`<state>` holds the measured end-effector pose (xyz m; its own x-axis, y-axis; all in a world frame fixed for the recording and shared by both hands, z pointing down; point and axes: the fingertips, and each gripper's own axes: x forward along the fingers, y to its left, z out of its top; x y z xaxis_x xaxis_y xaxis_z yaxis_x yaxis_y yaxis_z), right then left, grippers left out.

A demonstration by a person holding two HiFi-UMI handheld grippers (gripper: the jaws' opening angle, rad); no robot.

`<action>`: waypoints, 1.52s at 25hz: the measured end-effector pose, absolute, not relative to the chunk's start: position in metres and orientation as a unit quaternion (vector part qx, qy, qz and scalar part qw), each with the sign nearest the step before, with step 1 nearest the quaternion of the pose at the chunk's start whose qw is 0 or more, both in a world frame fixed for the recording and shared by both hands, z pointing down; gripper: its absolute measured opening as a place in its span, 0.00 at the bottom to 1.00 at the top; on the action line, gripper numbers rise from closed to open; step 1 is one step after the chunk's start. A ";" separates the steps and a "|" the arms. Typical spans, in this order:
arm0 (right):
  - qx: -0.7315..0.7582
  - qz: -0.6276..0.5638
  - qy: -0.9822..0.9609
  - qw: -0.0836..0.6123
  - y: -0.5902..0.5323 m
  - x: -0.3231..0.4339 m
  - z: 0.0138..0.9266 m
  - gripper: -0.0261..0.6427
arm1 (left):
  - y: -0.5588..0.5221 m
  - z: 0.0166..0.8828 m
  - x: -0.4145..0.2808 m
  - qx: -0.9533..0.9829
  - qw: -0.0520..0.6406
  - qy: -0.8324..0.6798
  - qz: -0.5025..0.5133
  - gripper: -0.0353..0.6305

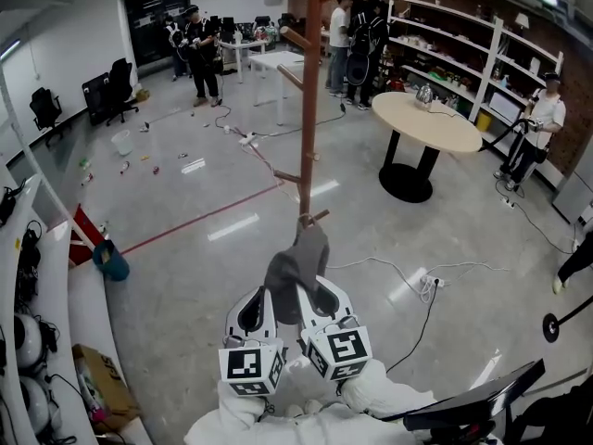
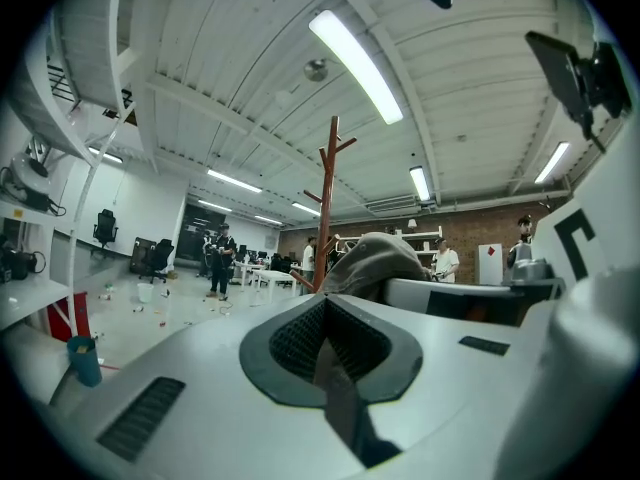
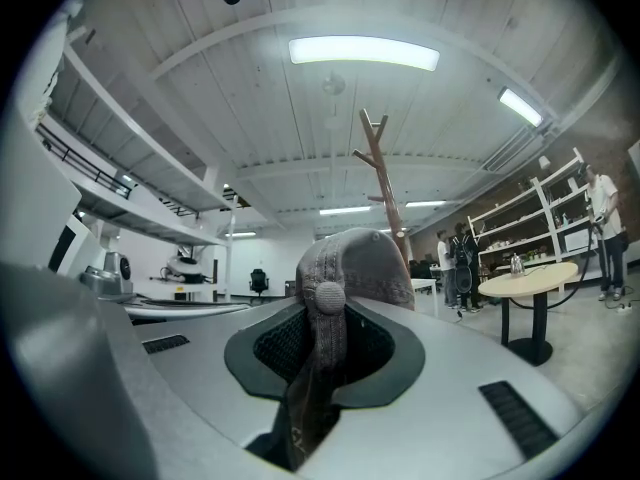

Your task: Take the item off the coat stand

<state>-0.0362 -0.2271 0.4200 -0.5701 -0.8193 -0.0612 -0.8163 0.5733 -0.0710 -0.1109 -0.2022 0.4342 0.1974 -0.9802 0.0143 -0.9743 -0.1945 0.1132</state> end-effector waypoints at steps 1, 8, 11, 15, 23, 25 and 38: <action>-0.460 -0.016 0.887 0.045 -0.226 -0.035 0.418 0.13 | -0.202 0.432 -0.108 0.772 0.045 -0.633 -0.030 0.04; -0.459 -0.014 0.887 0.045 -0.214 -0.022 0.415 0.13 | -0.192 0.424 -0.091 0.775 0.038 -0.630 -0.037 0.04; -0.457 -0.014 0.888 0.041 -0.211 -0.022 0.416 0.13 | -0.189 0.426 -0.092 0.773 0.040 -0.633 -0.036 0.04; -0.453 -0.011 0.891 0.037 -0.206 -0.028 0.417 0.12 | -0.185 0.424 -0.097 0.769 0.040 -0.637 -0.036 0.04; -0.451 -0.009 0.892 0.039 -0.199 -0.022 0.414 0.12 | -0.178 0.421 -0.090 0.768 0.038 -0.639 -0.039 0.04; -0.453 -0.009 0.891 0.039 -0.199 -0.019 0.414 0.12 | -0.177 0.422 -0.088 0.768 0.039 -0.638 -0.038 0.04; -0.456 -0.008 0.889 0.037 -0.195 -0.019 0.414 0.12 | -0.174 0.421 -0.090 0.768 0.034 -0.638 -0.037 0.04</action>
<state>-0.0190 -0.1954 0.4138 -0.5812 -0.8116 -0.0591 -0.8105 0.5838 -0.0474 -0.0897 -0.1741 0.4211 0.1826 -0.9831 -0.0133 -0.9781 -0.1831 0.0993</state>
